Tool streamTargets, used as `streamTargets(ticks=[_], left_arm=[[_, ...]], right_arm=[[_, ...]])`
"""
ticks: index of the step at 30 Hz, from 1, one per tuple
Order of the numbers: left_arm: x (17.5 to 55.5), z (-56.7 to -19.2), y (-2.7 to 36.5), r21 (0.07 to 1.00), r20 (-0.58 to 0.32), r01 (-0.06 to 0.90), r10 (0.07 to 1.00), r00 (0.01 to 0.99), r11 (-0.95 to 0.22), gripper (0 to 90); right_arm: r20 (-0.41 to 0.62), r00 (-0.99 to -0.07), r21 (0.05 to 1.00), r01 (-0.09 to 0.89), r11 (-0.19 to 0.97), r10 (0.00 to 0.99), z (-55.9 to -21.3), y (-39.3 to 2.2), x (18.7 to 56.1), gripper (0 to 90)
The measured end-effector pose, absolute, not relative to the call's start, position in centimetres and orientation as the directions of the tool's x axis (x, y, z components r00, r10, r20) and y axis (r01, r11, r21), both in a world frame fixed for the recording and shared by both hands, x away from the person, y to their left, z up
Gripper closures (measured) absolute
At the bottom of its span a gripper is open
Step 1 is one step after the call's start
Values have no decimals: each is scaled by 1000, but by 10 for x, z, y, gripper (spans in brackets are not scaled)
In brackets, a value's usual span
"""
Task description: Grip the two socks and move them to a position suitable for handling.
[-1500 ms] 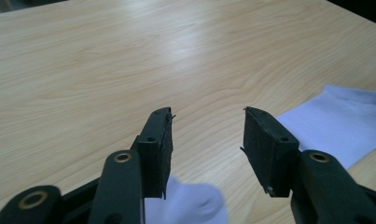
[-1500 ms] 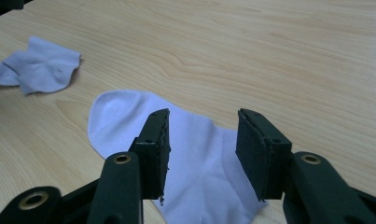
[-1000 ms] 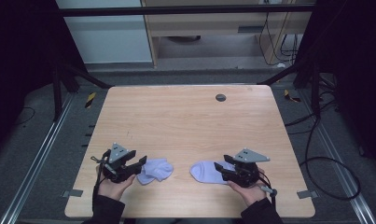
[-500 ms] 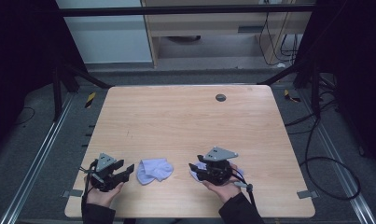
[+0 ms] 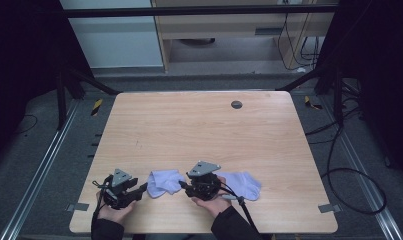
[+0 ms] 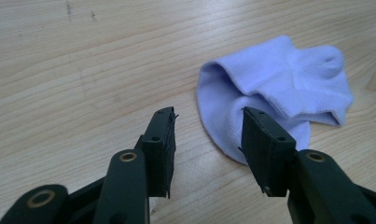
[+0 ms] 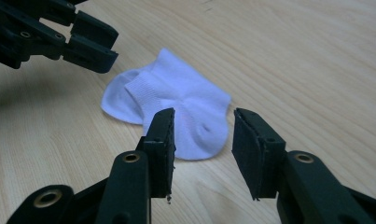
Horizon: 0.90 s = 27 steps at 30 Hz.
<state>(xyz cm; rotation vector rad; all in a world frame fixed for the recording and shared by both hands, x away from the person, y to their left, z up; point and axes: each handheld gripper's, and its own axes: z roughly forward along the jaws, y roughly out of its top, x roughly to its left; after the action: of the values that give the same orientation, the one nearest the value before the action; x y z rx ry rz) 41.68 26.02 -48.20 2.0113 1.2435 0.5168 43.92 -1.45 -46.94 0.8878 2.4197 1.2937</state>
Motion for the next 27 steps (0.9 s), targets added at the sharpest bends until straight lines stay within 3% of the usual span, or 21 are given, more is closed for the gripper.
streamTargets(ticks=[16, 27], left_arm=[[420, -492, 246, 702, -9, 621, 868, 497, -349, 597], [422, -493, 244, 685, -28, 638, 862, 507, -352, 796]], right_arm=[[43, -820, 757, 399, 517, 570, -498, 30, 441, 668], [53, -822, 732, 419, 537, 568, -500, 36, 442, 838]])
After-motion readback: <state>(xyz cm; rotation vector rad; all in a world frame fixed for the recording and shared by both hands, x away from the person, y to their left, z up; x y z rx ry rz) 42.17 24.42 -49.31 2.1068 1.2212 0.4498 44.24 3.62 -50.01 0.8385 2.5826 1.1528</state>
